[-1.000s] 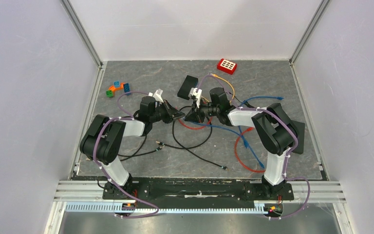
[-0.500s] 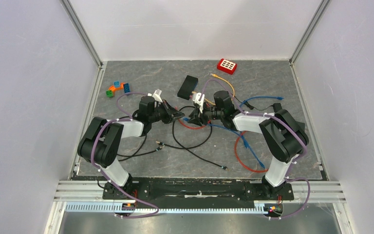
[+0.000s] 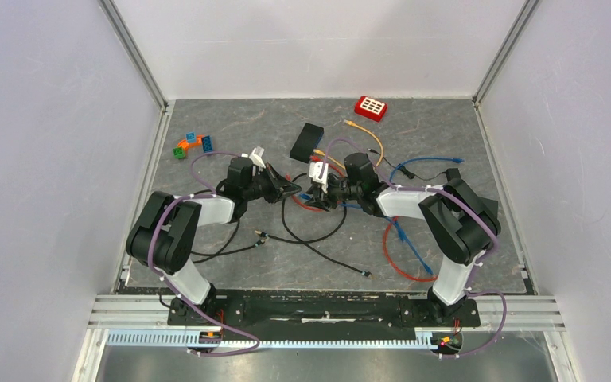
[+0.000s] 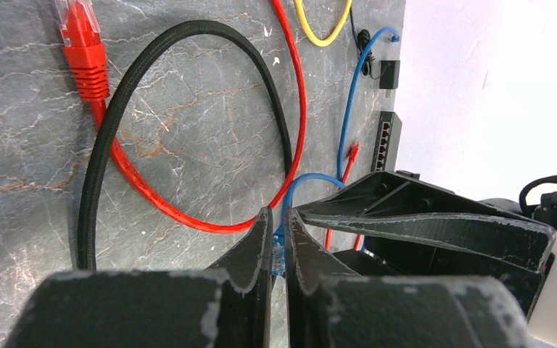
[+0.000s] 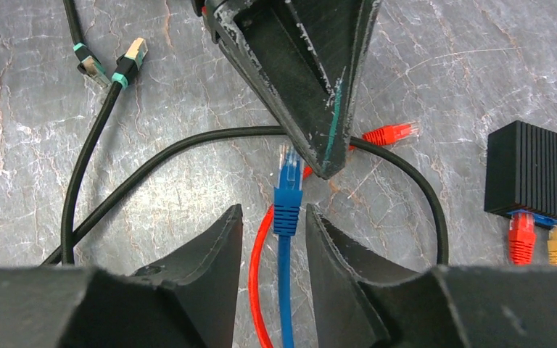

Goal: Insert the plug into the switch port
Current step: Pick up the connector from the center of the board.

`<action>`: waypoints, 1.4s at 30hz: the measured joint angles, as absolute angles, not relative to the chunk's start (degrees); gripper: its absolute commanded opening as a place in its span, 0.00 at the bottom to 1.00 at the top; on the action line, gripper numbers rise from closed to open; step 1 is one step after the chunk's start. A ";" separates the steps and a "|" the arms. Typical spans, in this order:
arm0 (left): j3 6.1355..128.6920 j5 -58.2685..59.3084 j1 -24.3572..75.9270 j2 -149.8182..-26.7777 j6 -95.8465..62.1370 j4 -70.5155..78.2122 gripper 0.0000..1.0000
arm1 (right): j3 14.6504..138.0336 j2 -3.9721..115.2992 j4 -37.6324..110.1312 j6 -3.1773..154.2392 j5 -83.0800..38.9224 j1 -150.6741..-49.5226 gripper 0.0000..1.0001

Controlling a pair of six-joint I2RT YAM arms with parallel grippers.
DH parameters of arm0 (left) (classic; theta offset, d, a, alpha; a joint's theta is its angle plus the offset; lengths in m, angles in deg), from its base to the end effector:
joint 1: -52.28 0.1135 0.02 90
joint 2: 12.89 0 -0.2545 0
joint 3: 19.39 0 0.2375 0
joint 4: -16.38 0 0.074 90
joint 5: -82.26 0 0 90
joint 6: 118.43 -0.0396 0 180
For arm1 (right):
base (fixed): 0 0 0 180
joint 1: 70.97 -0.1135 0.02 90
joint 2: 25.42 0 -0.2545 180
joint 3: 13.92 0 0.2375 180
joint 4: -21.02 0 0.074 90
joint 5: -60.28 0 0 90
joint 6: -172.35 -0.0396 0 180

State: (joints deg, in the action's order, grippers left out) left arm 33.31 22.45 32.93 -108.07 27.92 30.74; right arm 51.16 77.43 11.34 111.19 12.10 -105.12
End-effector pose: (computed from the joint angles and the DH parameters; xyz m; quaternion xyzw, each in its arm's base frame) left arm 0.2893 -0.1227 0.1556 -0.1358 0.8278 -0.4810 0.2549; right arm 0.2795 0.2215 0.1674 -0.5750 0.5872 0.3280 0.4658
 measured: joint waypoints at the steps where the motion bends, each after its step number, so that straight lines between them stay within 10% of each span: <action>1: 33.31 22.45 32.93 -108.07 27.92 30.74 0.02 | 51.23 77.69 11.36 111.40 11.75 -105.39 0.32; 9: 33.31 22.43 32.93 -107.74 28.12 30.34 0.02 | 51.91 78.46 11.62 112.48 9.44 -105.93 0.06; 18: 33.31 22.41 32.93 -106.17 28.73 29.95 0.02 | 52.76 78.70 12.76 112.54 7.75 -106.22 0.21; 21: 33.31 22.41 32.93 -105.55 28.75 29.97 0.02 | 52.76 78.79 13.09 112.56 7.25 -106.41 0.00; 26: 33.31 22.34 32.93 -105.49 28.78 29.84 0.02 | 52.54 78.81 12.32 112.30 6.22 -106.50 0.00; 30: 33.31 22.32 32.93 -104.83 28.75 28.62 0.02 | 51.49 78.20 11.03 111.08 5.76 -106.72 0.26; 33: 33.31 22.34 32.93 -104.13 28.75 28.09 0.02 | 51.89 77.93 11.47 110.55 5.72 -106.76 0.00; 38: 33.33 22.15 32.93 -104.00 28.75 27.81 0.03 | 52.24 77.61 12.91 111.19 5.70 -106.76 0.01; 40: 33.33 22.15 32.93 -104.00 28.75 27.79 0.03 | 52.17 77.36 12.98 111.32 5.26 -106.83 0.23; 42: 33.33 22.15 32.93 -103.89 28.78 27.81 0.03 | 51.93 77.04 12.82 110.86 4.89 -106.92 0.12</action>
State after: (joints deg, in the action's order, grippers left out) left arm 33.33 22.15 32.93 -103.89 28.78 27.81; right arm 51.93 77.04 12.82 110.86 4.89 -106.92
